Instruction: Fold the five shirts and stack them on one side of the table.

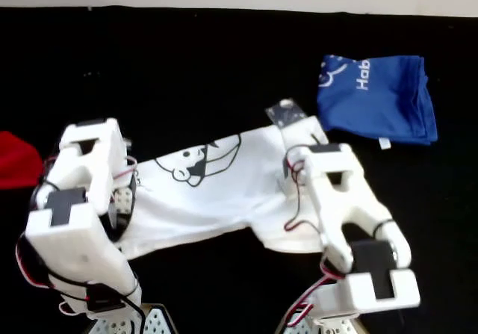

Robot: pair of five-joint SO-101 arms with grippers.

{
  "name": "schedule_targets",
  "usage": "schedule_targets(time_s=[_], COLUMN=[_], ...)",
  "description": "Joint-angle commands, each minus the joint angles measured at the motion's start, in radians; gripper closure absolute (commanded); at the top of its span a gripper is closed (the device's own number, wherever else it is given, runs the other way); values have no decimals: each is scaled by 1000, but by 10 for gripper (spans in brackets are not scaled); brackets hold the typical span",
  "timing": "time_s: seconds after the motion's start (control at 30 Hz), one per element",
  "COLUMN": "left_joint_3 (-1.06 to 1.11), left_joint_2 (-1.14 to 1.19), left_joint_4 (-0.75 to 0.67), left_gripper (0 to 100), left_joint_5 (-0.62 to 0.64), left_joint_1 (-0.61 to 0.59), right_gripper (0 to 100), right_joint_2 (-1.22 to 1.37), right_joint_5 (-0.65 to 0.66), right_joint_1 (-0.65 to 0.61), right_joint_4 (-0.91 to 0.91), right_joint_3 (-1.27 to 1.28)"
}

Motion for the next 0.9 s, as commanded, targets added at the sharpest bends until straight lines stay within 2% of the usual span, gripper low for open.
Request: schedule_targets(time_s=[0.0,0.23,0.4,0.57,0.7,0.77,0.87], left_joint_3=[-283,-691,-728,-578,-361,-205,59], left_joint_2=[94,303,314,225,-13,-151,-308], left_joint_4=[38,293,374,373,311,249,64], left_gripper=[991,991,991,991,991,991,991], left_joint_5=[6,2,2,2,-2,-3,-2], left_joint_1=[-47,-94,-65,-42,-42,-41,-7], right_gripper=[947,947,947,947,947,947,947], right_joint_2=[87,-2,-177,-338,-424,-453,-486], right_joint_5=[2,2,0,3,3,3,6], right_joint_1=[7,5,5,5,5,5,5], right_joint_4=[-12,39,65,65,65,67,67], right_joint_3=[-137,-150,-87,35,122,159,216])
